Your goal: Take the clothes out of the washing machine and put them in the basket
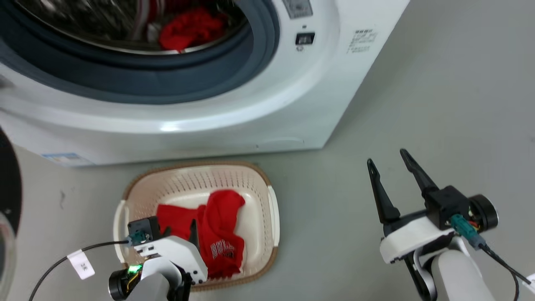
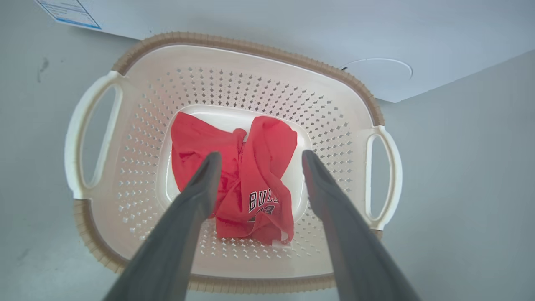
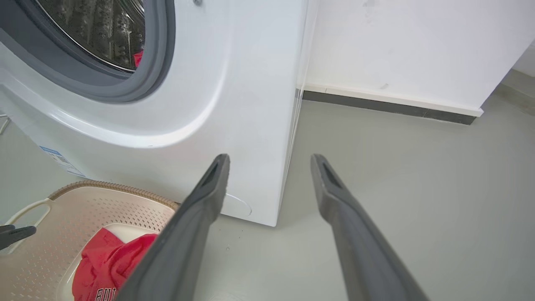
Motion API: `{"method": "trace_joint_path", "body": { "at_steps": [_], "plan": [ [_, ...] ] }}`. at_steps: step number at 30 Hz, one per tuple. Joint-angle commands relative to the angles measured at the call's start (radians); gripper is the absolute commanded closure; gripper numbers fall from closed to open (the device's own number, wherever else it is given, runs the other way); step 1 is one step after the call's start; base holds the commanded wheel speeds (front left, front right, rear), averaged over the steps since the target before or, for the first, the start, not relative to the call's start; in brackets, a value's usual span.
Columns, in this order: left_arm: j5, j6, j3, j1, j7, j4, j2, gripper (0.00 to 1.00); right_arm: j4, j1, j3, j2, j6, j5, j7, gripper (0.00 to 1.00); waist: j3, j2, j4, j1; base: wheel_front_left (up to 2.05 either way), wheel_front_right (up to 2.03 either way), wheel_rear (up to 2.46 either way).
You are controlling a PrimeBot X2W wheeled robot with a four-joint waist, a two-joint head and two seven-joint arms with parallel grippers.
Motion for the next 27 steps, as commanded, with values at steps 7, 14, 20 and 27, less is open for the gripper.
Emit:
{"method": "trace_joint_path", "body": {
  "at_steps": [7, 14, 20, 27],
  "plan": [
    [0.082, 0.009, 0.030, 0.135, -0.002, -0.240, 0.004, 0.00, -0.025, 0.093, -0.019, 0.001, -0.001, -0.010, 0.035, 0.00, -0.216, 0.0000, 0.043, 0.0000, 0.00, 0.00, 0.00],
    [0.165, 0.004, 0.080, 0.200, -0.002, -0.504, 0.003, 0.00, -0.070, 0.139, -0.026, 0.001, -0.001, -0.011, 0.067, 0.00, -0.268, 0.0000, 0.046, 0.0000, 0.00, 0.00, 0.00],
    [0.214, -0.008, 0.094, 0.163, -0.002, -0.629, 0.002, 0.00, -0.096, 0.145, -0.022, 0.001, -0.001, -0.005, 0.081, 0.00, -0.267, 0.0000, 0.040, 0.0000, 0.00, 0.00, 0.00],
    [0.254, -0.021, 0.097, -0.003, -0.002, -0.620, 0.024, 0.00, -0.115, 0.104, 0.008, 0.001, -0.001, 0.011, 0.079, 0.00, -0.202, 0.0000, -0.012, 0.0000, 0.00, 0.00, 0.00]
  ]
}}
